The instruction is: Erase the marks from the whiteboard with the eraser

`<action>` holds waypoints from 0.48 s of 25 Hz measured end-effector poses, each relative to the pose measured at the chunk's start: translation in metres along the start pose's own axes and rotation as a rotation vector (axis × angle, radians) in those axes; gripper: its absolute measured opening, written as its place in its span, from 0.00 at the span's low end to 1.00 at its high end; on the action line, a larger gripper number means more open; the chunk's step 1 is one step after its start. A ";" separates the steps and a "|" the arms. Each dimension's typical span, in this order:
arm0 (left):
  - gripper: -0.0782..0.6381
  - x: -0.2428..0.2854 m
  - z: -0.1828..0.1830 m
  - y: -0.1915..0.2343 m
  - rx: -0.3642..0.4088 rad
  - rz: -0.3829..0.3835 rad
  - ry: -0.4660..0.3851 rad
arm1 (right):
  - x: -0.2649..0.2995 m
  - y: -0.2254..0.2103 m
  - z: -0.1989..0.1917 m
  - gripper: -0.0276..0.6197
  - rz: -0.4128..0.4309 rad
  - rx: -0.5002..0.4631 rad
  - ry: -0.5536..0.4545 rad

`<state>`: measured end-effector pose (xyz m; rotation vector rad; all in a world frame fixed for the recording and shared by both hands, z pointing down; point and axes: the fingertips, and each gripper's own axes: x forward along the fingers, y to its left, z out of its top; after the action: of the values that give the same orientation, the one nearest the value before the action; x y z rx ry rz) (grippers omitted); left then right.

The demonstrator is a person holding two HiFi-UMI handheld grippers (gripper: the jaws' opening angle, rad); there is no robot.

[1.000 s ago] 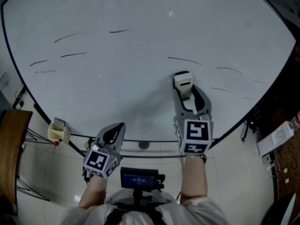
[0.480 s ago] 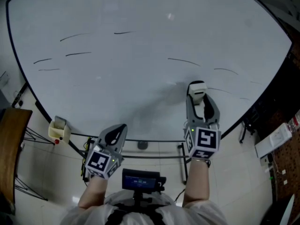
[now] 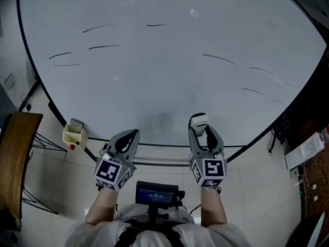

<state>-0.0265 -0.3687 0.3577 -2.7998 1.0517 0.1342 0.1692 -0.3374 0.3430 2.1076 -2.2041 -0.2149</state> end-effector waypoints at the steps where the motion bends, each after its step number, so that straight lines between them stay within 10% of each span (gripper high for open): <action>1: 0.11 -0.003 -0.001 0.002 -0.005 -0.001 0.006 | -0.002 0.006 -0.010 0.39 0.000 0.019 0.021; 12: 0.11 -0.023 -0.029 -0.002 -0.050 -0.093 0.018 | -0.035 0.064 -0.063 0.39 0.029 0.059 0.146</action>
<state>-0.0416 -0.3573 0.3894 -2.8933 0.9321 0.1267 0.1177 -0.3022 0.4167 2.0472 -2.1799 0.0061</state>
